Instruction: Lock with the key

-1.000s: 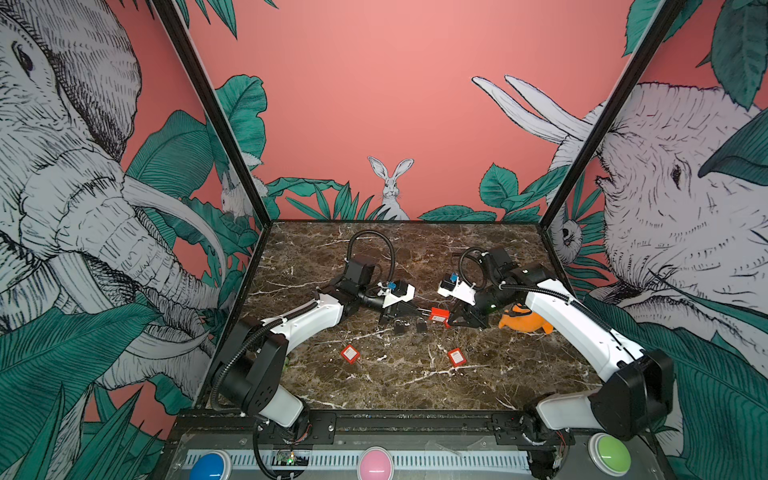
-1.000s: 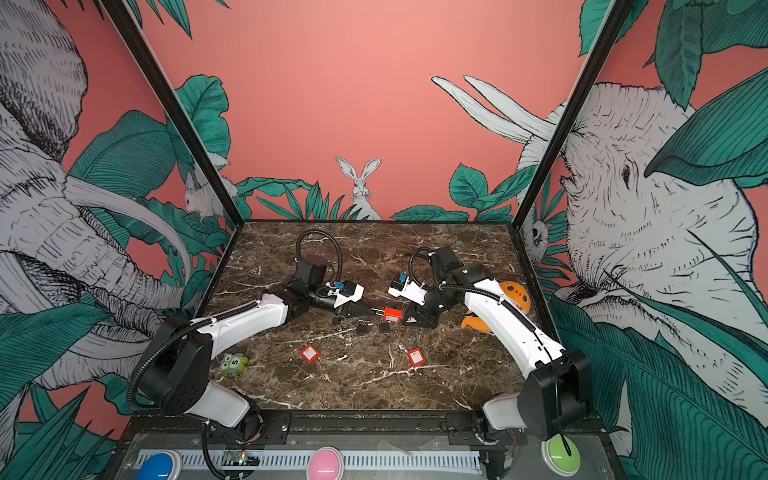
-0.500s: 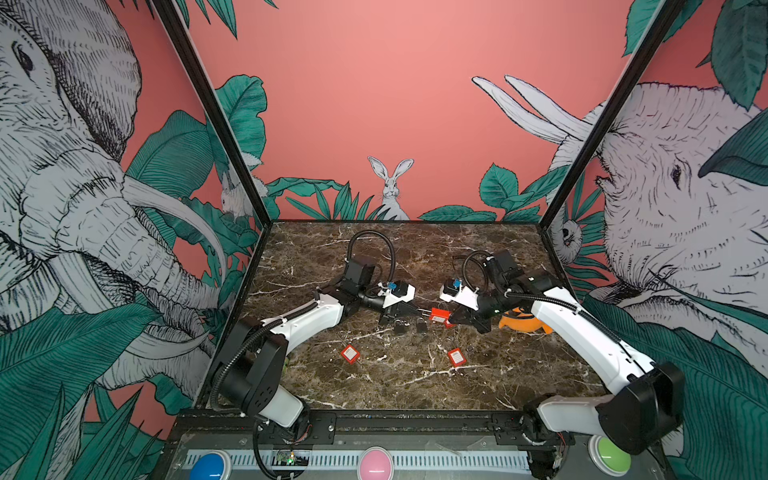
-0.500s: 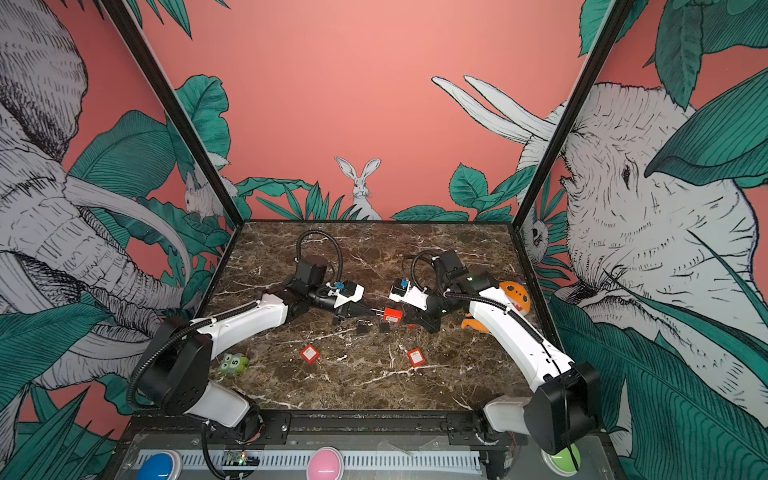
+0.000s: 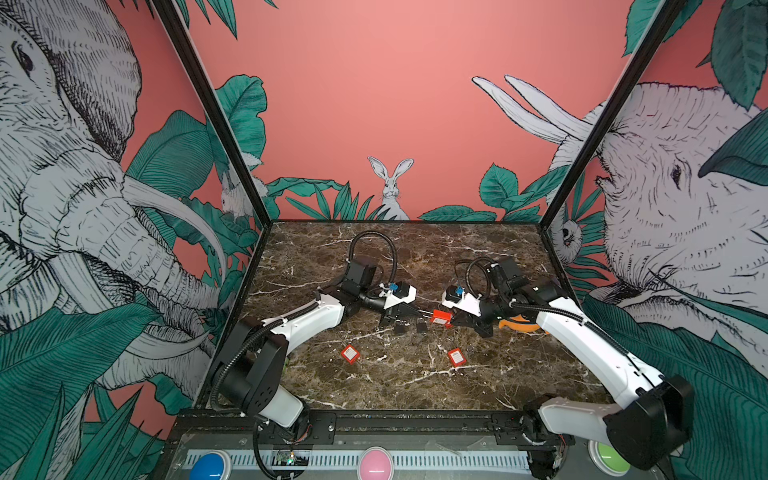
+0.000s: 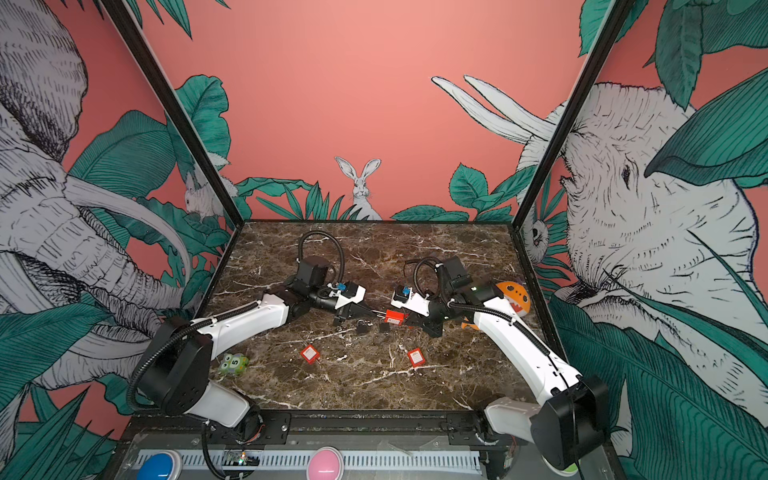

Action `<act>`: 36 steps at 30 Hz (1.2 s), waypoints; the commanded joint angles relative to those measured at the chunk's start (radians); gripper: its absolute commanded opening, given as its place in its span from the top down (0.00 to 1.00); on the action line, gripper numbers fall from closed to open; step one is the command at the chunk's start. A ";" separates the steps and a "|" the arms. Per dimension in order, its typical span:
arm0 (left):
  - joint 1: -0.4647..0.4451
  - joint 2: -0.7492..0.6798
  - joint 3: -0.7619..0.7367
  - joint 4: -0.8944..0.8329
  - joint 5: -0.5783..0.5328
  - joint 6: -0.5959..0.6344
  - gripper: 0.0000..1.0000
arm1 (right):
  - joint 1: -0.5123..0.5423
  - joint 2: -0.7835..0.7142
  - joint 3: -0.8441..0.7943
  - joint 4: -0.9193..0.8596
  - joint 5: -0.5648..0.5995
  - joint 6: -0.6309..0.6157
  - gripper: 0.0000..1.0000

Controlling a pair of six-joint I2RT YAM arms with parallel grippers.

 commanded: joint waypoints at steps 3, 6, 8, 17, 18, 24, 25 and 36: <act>0.034 -0.013 0.007 0.018 0.044 0.032 1.00 | -0.021 -0.059 -0.046 -0.047 0.114 -0.028 1.00; 0.034 -0.005 0.030 -0.048 0.048 0.087 1.00 | -0.052 -0.079 -0.053 -0.055 0.084 -0.018 1.00; 0.035 -0.004 0.043 -0.103 0.047 0.127 1.00 | -0.063 -0.083 -0.050 -0.073 0.071 -0.022 1.00; 0.042 -0.013 0.082 -0.232 0.055 0.200 1.00 | -0.068 -0.123 -0.117 -0.016 0.126 0.020 1.00; 0.042 -0.007 0.102 -0.299 0.049 0.234 1.00 | -0.069 -0.130 -0.123 -0.004 0.139 0.040 1.00; 0.042 0.120 0.375 -1.056 -0.028 0.665 1.00 | -0.069 -0.175 -0.171 0.128 0.382 0.353 1.00; 0.042 0.156 0.423 -1.170 -0.039 0.728 1.00 | -0.069 -0.175 -0.168 0.129 0.395 0.397 1.00; -0.064 0.291 0.506 -1.324 -0.297 0.679 1.00 | -0.063 -0.240 -0.284 0.363 0.423 0.737 1.00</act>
